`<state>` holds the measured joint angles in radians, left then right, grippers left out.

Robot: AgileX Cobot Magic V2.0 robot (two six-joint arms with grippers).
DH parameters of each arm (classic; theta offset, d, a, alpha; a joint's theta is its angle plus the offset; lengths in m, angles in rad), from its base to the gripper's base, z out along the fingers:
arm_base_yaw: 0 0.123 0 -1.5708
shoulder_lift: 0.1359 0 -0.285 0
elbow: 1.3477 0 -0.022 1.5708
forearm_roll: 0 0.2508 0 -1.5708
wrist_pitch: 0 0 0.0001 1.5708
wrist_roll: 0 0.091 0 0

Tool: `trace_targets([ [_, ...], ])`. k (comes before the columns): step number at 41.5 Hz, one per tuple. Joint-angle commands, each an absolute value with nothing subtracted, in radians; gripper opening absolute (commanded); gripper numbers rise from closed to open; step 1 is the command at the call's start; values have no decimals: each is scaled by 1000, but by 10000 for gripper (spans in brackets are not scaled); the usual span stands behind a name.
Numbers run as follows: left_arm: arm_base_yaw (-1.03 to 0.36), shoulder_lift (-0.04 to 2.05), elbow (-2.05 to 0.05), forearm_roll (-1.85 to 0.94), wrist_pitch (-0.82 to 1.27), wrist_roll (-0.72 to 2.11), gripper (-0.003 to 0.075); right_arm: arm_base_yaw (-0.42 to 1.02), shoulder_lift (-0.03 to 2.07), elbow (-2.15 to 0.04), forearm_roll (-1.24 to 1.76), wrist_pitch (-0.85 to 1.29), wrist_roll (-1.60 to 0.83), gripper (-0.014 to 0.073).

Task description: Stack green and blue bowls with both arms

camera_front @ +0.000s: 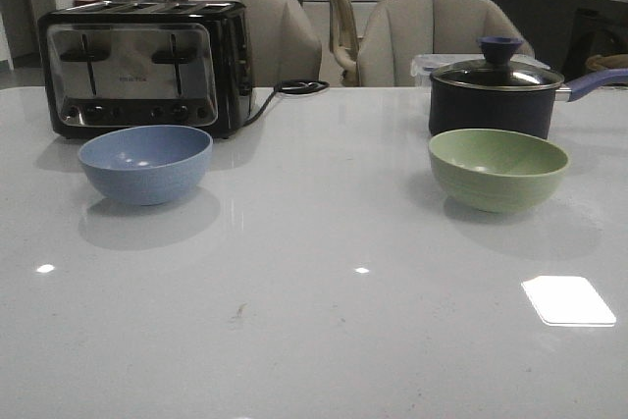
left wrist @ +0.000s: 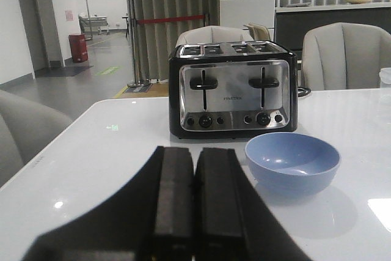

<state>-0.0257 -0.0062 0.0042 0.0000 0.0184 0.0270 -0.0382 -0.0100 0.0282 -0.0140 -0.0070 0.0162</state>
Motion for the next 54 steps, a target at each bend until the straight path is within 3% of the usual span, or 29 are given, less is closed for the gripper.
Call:
trace_targets([
  [1, -23, -23, 11, 0, -69, 19, 99, -37, -29, 23, -13, -99, 12, 38],
  [36, -23, -23, 2, -6, -118, 19, 99, -36, -29, 6, -16, -159, 12, 38],
  [47, -23, 7, -257, -8, -33, 19, 99, -36, -1, -266, -17, 28, 12, 38],
  [54, -23, 143, -513, -8, 118, 19, 99, -36, 140, -501, -17, 180, 12, 38],
])
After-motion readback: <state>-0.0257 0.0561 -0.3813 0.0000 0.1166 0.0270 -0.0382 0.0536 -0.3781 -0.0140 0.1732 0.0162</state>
